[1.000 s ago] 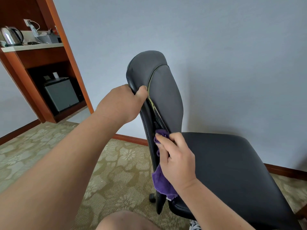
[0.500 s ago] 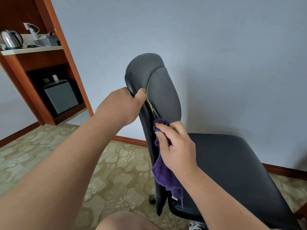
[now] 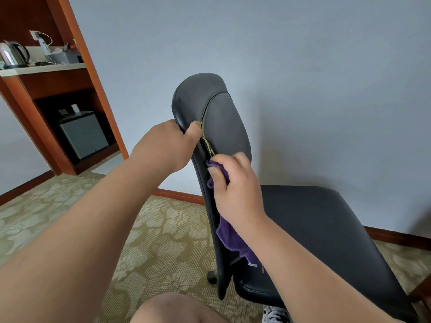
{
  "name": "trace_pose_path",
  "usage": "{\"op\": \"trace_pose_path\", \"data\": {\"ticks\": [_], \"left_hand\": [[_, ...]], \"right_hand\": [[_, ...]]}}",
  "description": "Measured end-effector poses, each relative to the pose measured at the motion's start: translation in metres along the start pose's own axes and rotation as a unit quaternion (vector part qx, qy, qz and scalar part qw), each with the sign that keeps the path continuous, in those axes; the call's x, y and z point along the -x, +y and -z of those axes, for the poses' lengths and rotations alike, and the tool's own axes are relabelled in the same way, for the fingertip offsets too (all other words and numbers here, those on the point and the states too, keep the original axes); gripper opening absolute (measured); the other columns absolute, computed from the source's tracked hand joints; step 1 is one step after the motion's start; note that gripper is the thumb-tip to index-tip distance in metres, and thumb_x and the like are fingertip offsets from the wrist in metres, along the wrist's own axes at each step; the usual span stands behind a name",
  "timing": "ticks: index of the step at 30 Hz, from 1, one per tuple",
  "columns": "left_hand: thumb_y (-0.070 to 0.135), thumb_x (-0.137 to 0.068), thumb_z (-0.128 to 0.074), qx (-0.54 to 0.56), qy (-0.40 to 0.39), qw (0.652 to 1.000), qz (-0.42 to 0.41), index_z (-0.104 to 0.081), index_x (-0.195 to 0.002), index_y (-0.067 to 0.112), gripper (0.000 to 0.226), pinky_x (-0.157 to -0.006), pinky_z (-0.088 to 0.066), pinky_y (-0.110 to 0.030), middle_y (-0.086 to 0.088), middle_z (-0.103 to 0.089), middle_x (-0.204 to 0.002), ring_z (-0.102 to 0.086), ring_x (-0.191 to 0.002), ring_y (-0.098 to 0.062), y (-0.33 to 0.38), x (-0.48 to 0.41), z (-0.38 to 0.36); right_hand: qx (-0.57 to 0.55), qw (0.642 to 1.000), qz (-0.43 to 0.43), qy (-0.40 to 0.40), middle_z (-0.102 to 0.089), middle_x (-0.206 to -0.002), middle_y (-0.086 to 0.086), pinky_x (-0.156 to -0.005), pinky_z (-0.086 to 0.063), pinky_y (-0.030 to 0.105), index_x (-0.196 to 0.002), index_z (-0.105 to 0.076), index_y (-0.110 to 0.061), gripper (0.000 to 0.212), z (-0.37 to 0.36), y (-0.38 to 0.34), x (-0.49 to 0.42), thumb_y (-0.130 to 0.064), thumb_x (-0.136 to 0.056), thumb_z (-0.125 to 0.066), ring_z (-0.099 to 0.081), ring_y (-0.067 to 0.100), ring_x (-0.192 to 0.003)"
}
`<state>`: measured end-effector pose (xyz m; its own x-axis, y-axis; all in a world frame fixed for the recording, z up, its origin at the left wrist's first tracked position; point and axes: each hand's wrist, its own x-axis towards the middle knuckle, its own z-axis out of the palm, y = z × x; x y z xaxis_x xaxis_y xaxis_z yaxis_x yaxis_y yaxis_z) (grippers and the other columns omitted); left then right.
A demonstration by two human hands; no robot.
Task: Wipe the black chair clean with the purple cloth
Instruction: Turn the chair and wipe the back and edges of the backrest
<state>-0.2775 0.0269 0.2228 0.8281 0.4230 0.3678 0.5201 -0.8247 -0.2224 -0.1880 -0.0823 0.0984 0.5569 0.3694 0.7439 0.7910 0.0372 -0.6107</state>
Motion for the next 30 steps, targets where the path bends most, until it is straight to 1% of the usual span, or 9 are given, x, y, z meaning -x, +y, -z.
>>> {"op": "trace_pose_path", "data": {"ticks": [3, 7, 10, 12, 15, 18, 21, 24, 30], "left_hand": [[0.013, -0.090, -0.041, 0.010, 0.007, 1.000, 0.003, -0.029, -0.122, 0.013, 0.035, -0.049, -0.029, -0.028, -0.006, -0.029, -0.071, -0.033, -0.056, -0.020, 0.001, 0.001, -0.002], [0.030, -0.095, -0.039, 0.077, 0.013, 0.995, 0.069, -0.043, -0.099, 0.013, 0.018, -0.054, -0.037, -0.032, -0.005, -0.042, -0.069, -0.047, -0.063, -0.028, 0.002, 0.003, 0.000], [0.016, -0.091, -0.039, 0.049, 0.021, 0.998, 0.023, -0.029, -0.118, 0.018, 0.029, -0.049, -0.033, -0.028, -0.006, -0.036, -0.074, -0.043, -0.063, -0.024, 0.002, 0.001, -0.004], [0.016, -0.092, -0.036, 0.058, 0.012, 0.998, 0.024, -0.032, -0.119, 0.019, 0.027, -0.048, -0.030, -0.027, -0.006, -0.037, -0.074, -0.040, -0.061, -0.020, 0.002, 0.001, -0.001], [0.018, -0.093, -0.033, 0.041, -0.003, 0.999, 0.017, -0.036, -0.118, 0.017, 0.025, -0.049, -0.028, -0.027, -0.006, -0.038, -0.073, -0.039, -0.060, -0.019, 0.001, -0.001, -0.001], [0.015, -0.092, -0.037, -0.001, 0.006, 1.000, -0.013, -0.029, -0.124, 0.017, 0.033, -0.052, -0.032, -0.028, -0.006, -0.031, -0.073, -0.040, -0.063, -0.024, 0.000, -0.001, -0.002], [0.015, -0.091, -0.037, -0.007, 0.004, 1.000, -0.011, -0.028, -0.124, 0.017, 0.034, -0.050, -0.029, -0.027, -0.005, -0.030, -0.072, -0.037, -0.060, -0.021, 0.000, 0.000, -0.001], [0.015, -0.090, -0.038, -0.028, 0.009, 0.999, -0.023, -0.024, -0.128, 0.017, 0.040, -0.049, -0.028, -0.027, -0.005, -0.026, -0.071, -0.038, -0.062, -0.024, 0.000, 0.001, -0.002], [0.016, -0.091, -0.032, 0.005, -0.008, 1.000, 0.003, -0.031, -0.123, 0.019, 0.032, -0.046, -0.021, -0.026, -0.005, -0.032, -0.073, -0.033, -0.057, -0.018, 0.002, 0.000, -0.001]], "right_hand": [[0.010, 1.000, 0.025, -0.014, -0.052, -0.102, -0.009, -0.067, -0.054, 0.039, -0.112, -0.067, -0.025, 0.017, 0.001, 0.009, 0.003, -0.028, -0.098, -0.056, -0.059, 0.014, -0.084], [-0.017, 0.999, 0.022, -0.032, -0.052, -0.104, -0.008, -0.073, -0.054, 0.039, -0.112, -0.066, -0.023, 0.017, 0.011, 0.039, 0.032, -0.019, -0.098, -0.057, -0.059, 0.013, -0.089], [-0.032, 0.998, -0.005, -0.050, -0.053, -0.104, -0.011, -0.079, -0.052, 0.030, -0.113, -0.066, -0.024, 0.019, 0.015, 0.045, 0.039, -0.015, -0.098, -0.060, -0.059, 0.008, -0.092], [-0.062, 0.997, -0.019, -0.033, -0.058, -0.105, -0.011, -0.085, -0.050, 0.026, -0.113, -0.066, -0.023, 0.019, 0.017, 0.039, 0.034, -0.015, -0.097, -0.062, -0.060, 0.007, -0.098], [-0.129, 0.989, -0.066, 0.009, -0.065, -0.109, -0.014, -0.094, -0.051, 0.032, -0.120, -0.062, -0.031, 0.028, 0.019, 0.017, 0.014, -0.020, -0.094, -0.066, -0.064, 0.010, -0.104], [-0.173, 0.979, -0.104, 0.032, -0.065, -0.109, -0.018, -0.094, -0.051, 0.030, -0.127, -0.058, -0.036, 0.038, 0.016, -0.004, -0.013, -0.025, -0.092, -0.068, -0.065, 0.011, -0.102], [-0.149, 0.985, -0.077, 0.035, -0.066, -0.111, -0.007, -0.096, -0.050, 0.029, -0.124, -0.068, -0.022, 0.032, 0.008, -0.014, -0.025, -0.016, -0.093, -0.067, -0.063, 0.008, -0.104], [-0.094, 0.995, -0.031, 0.033, -0.063, -0.106, 0.001, -0.092, -0.050, 0.032, -0.119, -0.071, -0.012, 0.026, 0.002, -0.007, -0.010, -0.010, -0.094, -0.066, -0.062, 0.016, -0.100], [-0.019, 0.998, -0.049, 0.024, -0.060, -0.109, -0.003, -0.086, -0.054, 0.037, -0.119, -0.071, -0.015, 0.025, 0.010, 0.020, 0.026, -0.017, -0.095, -0.067, -0.061, 0.018, -0.102]]}}
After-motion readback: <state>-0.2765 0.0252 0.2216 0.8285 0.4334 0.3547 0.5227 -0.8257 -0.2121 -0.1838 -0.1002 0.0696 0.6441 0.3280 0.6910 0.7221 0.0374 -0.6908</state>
